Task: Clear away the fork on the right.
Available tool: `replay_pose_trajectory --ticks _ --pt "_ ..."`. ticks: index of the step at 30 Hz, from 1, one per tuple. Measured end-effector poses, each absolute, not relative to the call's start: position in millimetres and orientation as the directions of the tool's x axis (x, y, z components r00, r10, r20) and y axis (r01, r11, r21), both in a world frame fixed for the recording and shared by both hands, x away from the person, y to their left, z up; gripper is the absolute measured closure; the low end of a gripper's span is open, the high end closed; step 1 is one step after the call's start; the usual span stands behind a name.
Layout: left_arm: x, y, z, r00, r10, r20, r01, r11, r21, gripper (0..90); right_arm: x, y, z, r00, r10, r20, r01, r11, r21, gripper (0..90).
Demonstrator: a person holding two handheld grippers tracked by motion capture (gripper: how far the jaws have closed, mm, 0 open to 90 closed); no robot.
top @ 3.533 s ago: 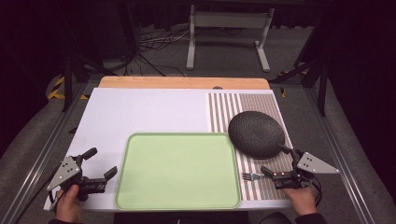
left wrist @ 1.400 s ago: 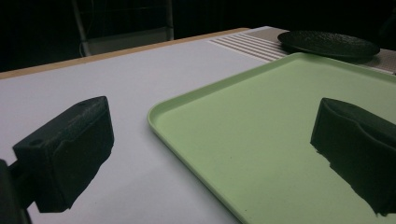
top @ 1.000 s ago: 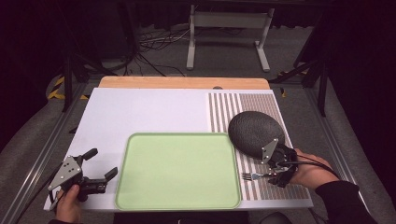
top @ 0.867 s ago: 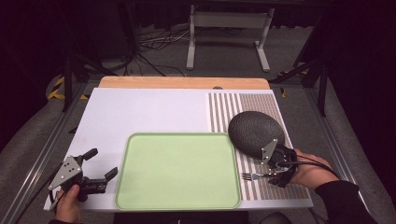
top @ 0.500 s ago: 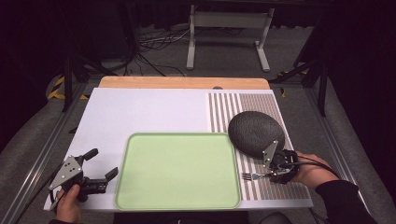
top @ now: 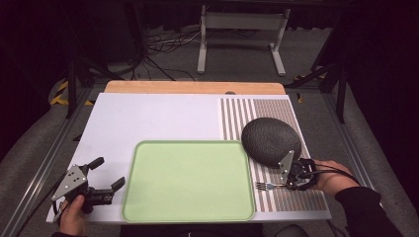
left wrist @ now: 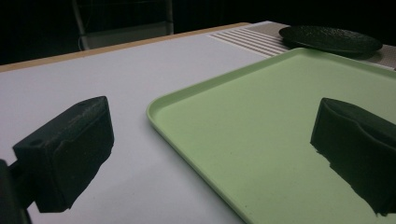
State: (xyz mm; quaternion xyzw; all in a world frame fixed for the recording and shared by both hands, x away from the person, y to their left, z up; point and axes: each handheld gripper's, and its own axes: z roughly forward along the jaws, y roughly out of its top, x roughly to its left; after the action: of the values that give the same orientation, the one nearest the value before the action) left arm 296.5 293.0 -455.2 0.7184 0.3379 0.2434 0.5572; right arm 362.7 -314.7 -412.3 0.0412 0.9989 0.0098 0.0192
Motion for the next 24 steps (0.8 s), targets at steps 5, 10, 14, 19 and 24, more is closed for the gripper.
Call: replay_pose_trajectory --ticks 5,10,14,19,24 --pt "296 293 -455 0.653 0.757 -0.026 0.214 -0.151 0.965 0.1 363 -315 -413 -0.998 0.045 -0.038 0.044 0.999 0.031 77.6" --pt "297 293 -455 0.650 0.759 -0.028 0.214 -0.148 0.965 0.1 361 -314 -410 -0.999 0.030 -0.031 0.029 0.999 0.027 77.9" --pt "296 293 -455 0.652 0.758 -0.026 0.215 -0.151 0.965 0.1 357 -311 -402 -0.999 0.011 -0.035 0.010 0.999 0.031 78.0" --pt "296 293 -455 0.652 0.758 -0.024 0.213 -0.152 0.965 0.1 355 -307 -388 -0.998 0.004 -0.067 0.000 0.998 0.061 77.9" --pt "296 293 -455 0.652 0.758 -0.024 0.212 -0.153 0.965 0.1 355 -304 -378 -0.996 0.010 -0.092 0.002 0.996 0.093 78.0"
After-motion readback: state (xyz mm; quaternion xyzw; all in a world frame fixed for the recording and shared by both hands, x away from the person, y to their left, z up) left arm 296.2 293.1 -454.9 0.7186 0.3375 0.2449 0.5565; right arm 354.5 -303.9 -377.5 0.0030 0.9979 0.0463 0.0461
